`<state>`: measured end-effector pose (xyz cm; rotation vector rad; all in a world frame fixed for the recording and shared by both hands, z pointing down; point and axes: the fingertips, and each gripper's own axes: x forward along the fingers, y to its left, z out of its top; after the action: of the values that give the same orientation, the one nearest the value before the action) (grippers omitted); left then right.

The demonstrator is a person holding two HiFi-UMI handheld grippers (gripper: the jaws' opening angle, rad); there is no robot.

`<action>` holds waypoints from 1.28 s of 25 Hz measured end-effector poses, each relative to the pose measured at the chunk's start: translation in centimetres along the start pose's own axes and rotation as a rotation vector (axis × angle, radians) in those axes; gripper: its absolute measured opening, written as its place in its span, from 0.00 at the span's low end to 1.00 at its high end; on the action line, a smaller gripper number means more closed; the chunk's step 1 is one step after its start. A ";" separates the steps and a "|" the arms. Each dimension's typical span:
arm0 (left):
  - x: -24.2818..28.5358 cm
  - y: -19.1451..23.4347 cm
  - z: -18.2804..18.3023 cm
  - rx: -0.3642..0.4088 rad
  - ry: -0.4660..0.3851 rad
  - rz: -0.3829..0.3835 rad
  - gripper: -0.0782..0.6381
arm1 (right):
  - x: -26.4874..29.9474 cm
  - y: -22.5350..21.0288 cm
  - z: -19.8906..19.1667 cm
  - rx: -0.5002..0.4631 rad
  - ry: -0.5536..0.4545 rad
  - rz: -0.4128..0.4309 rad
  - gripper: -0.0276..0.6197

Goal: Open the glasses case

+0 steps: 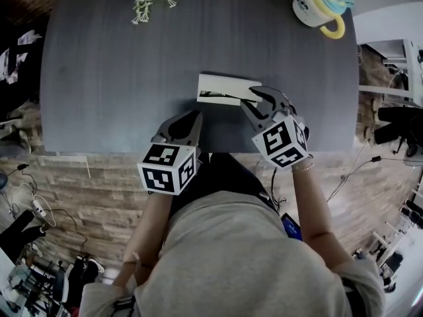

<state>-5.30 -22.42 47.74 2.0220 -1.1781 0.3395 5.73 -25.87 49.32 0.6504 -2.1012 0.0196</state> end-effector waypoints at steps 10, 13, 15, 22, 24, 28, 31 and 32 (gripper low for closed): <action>-0.4 0.9 0.9 0.039 -0.004 0.009 0.16 | -0.1 -2.9 1.4 0.015 -0.032 -0.002 0.15; -0.3 1.1 1.6 0.048 -0.016 0.005 0.16 | 0.4 -3.9 1.7 0.012 -0.035 -0.011 0.14; -0.3 1.1 2.1 0.049 -0.024 0.003 0.16 | 0.8 -4.7 1.9 0.009 -0.027 -0.023 0.14; 0.1 1.1 2.8 0.062 -0.036 0.001 0.16 | 2.0 -7.1 1.2 0.031 -0.008 -0.069 0.13; 0.1 1.2 3.0 0.063 -0.040 0.007 0.16 | 2.3 -7.6 1.1 0.060 -0.009 -0.088 0.14; 0.3 1.0 3.3 0.064 -0.049 0.012 0.16 | 2.9 -8.4 0.7 0.114 -0.004 -0.122 0.16; 0.2 0.9 3.5 0.065 -0.051 0.015 0.16 | 3.1 -8.9 0.5 0.145 -0.001 -0.139 0.18; 0.2 0.9 3.5 0.066 -0.052 0.014 0.16 | 3.1 -9.0 0.5 0.151 -0.002 -0.140 0.18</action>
<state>-6.40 -25.37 45.91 2.0917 -1.2284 0.3391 8.00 -35.12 49.44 0.8876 -2.0647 0.1001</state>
